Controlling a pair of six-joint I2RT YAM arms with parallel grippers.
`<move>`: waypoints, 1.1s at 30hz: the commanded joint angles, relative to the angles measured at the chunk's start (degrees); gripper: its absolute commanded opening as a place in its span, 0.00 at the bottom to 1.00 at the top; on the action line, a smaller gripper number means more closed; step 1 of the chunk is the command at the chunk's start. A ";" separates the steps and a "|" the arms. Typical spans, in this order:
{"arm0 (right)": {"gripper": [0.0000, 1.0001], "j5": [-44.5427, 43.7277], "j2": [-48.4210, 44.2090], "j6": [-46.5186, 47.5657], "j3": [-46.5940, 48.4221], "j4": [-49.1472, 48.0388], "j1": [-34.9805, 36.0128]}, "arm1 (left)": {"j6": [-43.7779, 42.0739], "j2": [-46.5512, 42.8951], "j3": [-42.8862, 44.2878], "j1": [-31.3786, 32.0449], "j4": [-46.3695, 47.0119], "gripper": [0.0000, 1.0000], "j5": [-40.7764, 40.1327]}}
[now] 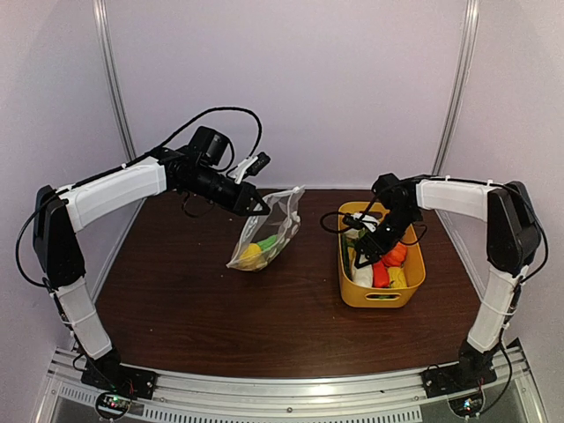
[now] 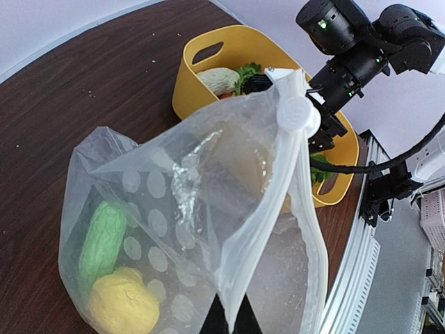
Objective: Place the food in the zip-top bag and seal the zipper
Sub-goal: Pick up the fake vegetable from the bin.
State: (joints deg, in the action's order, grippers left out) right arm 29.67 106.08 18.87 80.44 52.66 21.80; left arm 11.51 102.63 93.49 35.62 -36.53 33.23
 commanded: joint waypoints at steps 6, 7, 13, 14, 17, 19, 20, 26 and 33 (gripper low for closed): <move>0.69 -2.62 -0.96 -7.86 -4.98 -5.53 -0.27 | 0.38 -0.26 0.29 -0.38 0.41 0.00 -0.30; 0.70 -3.58 -0.69 -8.50 -5.10 -5.97 -0.27 | 0.44 -0.24 0.29 -0.37 0.41 0.00 -0.26; 0.70 -3.62 1.78 -8.91 -4.36 -6.30 -0.27 | 0.29 -0.26 0.24 -0.37 0.33 0.00 -0.55; 0.70 -3.40 2.10 -8.86 -4.07 -6.26 -0.27 | 0.27 -0.24 0.20 -0.37 0.32 0.00 -0.69; 0.72 -2.90 2.84 -9.01 -3.48 -6.38 -0.27 | 0.26 -0.23 0.29 -0.37 0.24 0.00 -0.50; 0.72 -2.82 3.14 -9.11 -3.45 -6.58 -0.26 | 0.20 -0.18 0.28 -0.37 0.23 0.00 -0.54; 0.72 -2.75 3.36 -9.22 -3.45 -6.77 -0.28 | 0.18 -0.16 0.24 -0.37 0.23 0.00 -0.66; 0.72 -2.56 5.34 -9.27 -2.98 -6.88 -0.25 | 0.17 -0.14 0.41 -0.37 0.03 0.00 -0.35; 0.61 -2.68 2.93 -8.58 -2.22 -6.72 -0.27 | 0.03 -0.11 0.32 -0.37 -0.01 0.00 -0.72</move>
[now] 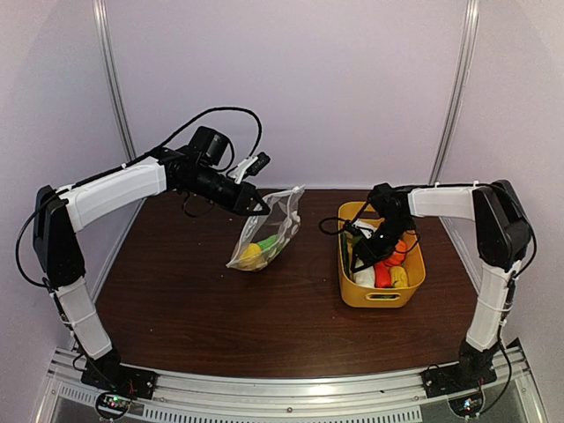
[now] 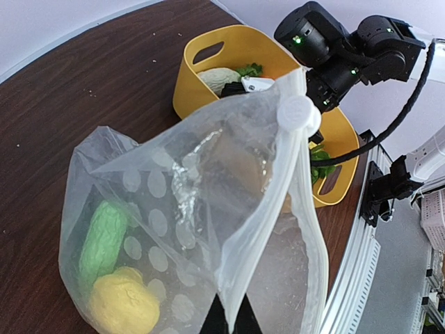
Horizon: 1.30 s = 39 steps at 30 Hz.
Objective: Place the food in the zip-top bag and seal the zipper
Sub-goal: Pick up the fake vegetable from the bin.
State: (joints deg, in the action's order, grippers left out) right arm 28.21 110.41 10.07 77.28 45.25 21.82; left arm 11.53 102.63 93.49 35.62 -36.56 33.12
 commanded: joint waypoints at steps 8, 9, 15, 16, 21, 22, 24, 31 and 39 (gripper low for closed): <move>0.48 -2.37 -10.07 2.62 0.19 0.73 -0.29 | 0.07 0.18 0.37 -0.37 -0.05 0.00 -0.34; 0.47 -2.67 -10.79 3.25 -0.09 0.67 -0.31 | 0.08 0.20 0.37 -0.37 -0.01 0.00 -0.46; 0.45 -5.55 -13.81 5.38 -0.54 0.17 -0.29 | 0.14 0.54 0.45 -0.37 -0.01 0.00 -0.18; 0.45 -6.20 -13.92 5.93 -0.36 0.02 -0.29 | 0.16 0.61 0.46 -0.37 -0.01 0.00 -0.02; 0.45 -16.32 -12.30 9.31 2.63 -0.96 -0.19 | 0.21 0.93 0.44 -0.37 -0.01 0.00 -0.20; 0.44 -18.56 -11.02 10.01 3.83 -0.56 -0.20 | 0.23 0.93 0.46 -0.37 -0.01 0.00 0.02; 0.44 -22.60 -9.76 10.79 5.62 0.16 -0.20 | 0.24 0.91 0.51 -0.37 -0.09 0.00 0.03; 0.54 -23.36 -4.72 9.77 7.94 0.98 -0.14 | 0.38 1.05 0.53 -0.37 -0.18 0.00 0.30; 0.66 -18.41 -0.88 5.58 9.91 0.80 -0.12 | 0.35 0.70 0.55 -0.37 -0.27 0.00 0.28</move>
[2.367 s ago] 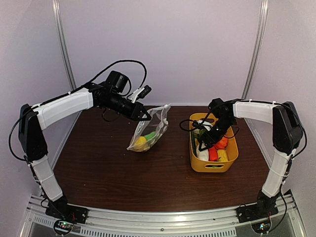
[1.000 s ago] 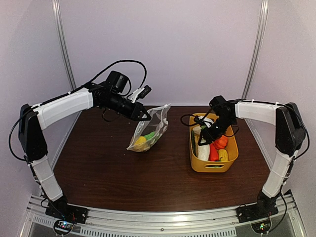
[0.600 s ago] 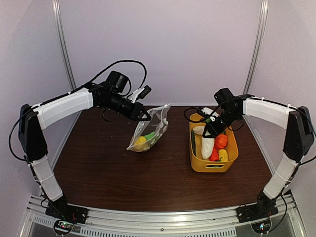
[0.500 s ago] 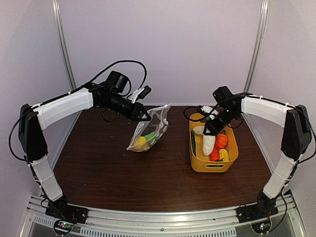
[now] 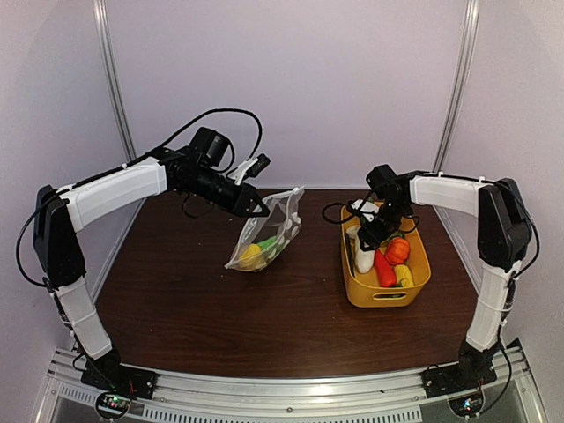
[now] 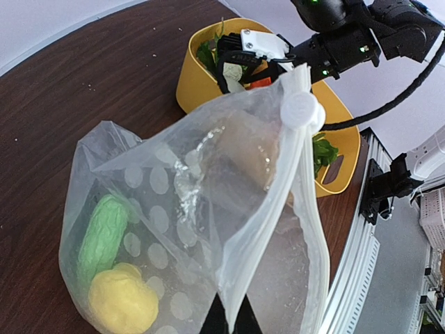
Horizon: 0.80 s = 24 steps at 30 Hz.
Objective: Place the food in the zip-top bag and seal the zipper
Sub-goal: Pick up the fake vegetable from the bin, then place the fake vegetable in the zipper food storage bag.
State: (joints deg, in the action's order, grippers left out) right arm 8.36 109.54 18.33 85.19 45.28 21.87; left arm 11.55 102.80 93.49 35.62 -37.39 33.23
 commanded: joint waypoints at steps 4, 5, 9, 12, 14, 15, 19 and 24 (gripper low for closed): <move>0.66 3.91 -0.57 -5.37 1.27 1.20 -0.24 | 0.29 0.37 0.55 -0.37 0.56 0.00 0.00; 0.66 3.95 -0.53 -6.06 0.98 1.10 -0.25 | 0.31 0.44 0.55 -0.37 0.52 0.00 -0.01; 0.68 1.95 0.49 -9.35 0.34 -0.63 -0.32 | 0.35 0.64 0.55 -0.38 0.51 0.00 0.16; 0.70 -0.78 2.63 -11.06 1.58 -0.66 -0.54 | 0.32 0.64 0.55 -0.37 0.52 0.00 0.16; 0.71 0.34 3.54 -11.84 2.11 -1.04 -0.93 | 0.31 0.63 0.55 -0.38 0.55 0.00 0.01; 0.71 0.48 4.23 -12.21 2.46 -0.93 -1.02 | 0.31 0.64 0.55 -0.37 0.60 0.00 -0.01; 0.71 1.17 6.31 -12.39 3.24 -0.90 -1.04 | 0.25 0.73 0.55 -0.37 0.56 0.00 -0.12; 0.65 4.19 8.29 -12.97 4.03 -0.83 -1.13 | 0.31 0.77 0.55 -0.37 0.47 0.00 -0.01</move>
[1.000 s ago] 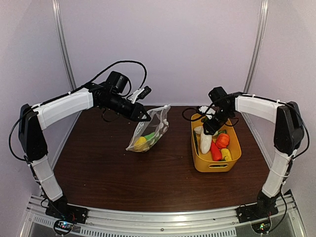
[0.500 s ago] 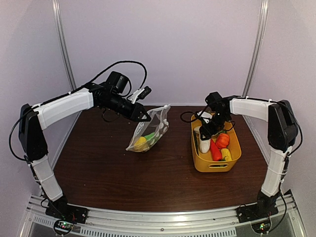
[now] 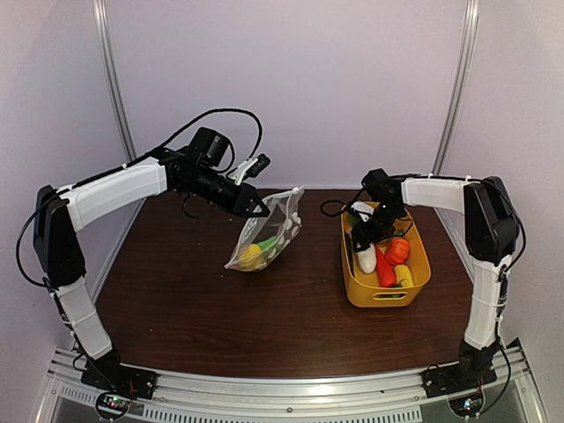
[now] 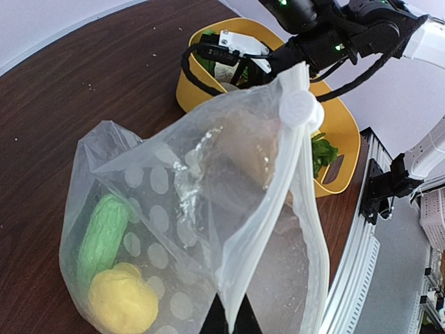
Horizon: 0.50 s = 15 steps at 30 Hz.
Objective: Place the food in the zip-top bag and seal the zipper
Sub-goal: Place the fake vegetable in the zipper food storage bag.
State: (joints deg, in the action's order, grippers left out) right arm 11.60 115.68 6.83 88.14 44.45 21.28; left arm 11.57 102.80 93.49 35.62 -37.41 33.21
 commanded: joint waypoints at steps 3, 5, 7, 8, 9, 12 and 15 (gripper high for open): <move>0.53 1.47 0.97 -1.20 1.00 0.22 -0.66 | 0.19 0.81 0.55 -0.37 0.49 0.00 -0.17; 0.40 1.65 -1.47 -0.78 0.38 0.23 -0.71 | 0.20 0.82 0.63 -0.37 0.39 0.00 -0.26; 0.39 0.57 -5.02 -0.49 -1.01 -0.41 -0.82 | 0.20 0.81 0.64 -0.37 0.32 0.00 -0.29; 0.38 0.35 -7.10 -0.34 -1.65 -0.51 -0.94 | 0.20 0.77 0.63 -0.37 0.32 0.00 -0.26; 0.38 0.59 -8.99 -0.14 -2.15 -0.62 -1.11 | 0.19 0.79 0.64 -0.37 0.34 0.00 -0.26; 0.39 1.71 -14.39 0.76 -3.46 -0.76 -1.49 | 0.19 0.98 0.64 -0.37 0.32 0.00 -0.24; 0.39 3.90 -19.48 2.46 -4.70 -0.93 -1.53 | 0.19 1.12 0.68 -0.37 0.33 0.00 -0.18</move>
State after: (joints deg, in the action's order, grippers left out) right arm 13.30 103.18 6.94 84.97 44.18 20.25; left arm 11.57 102.83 93.49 35.62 -37.54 33.17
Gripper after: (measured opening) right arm 0.434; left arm 0.008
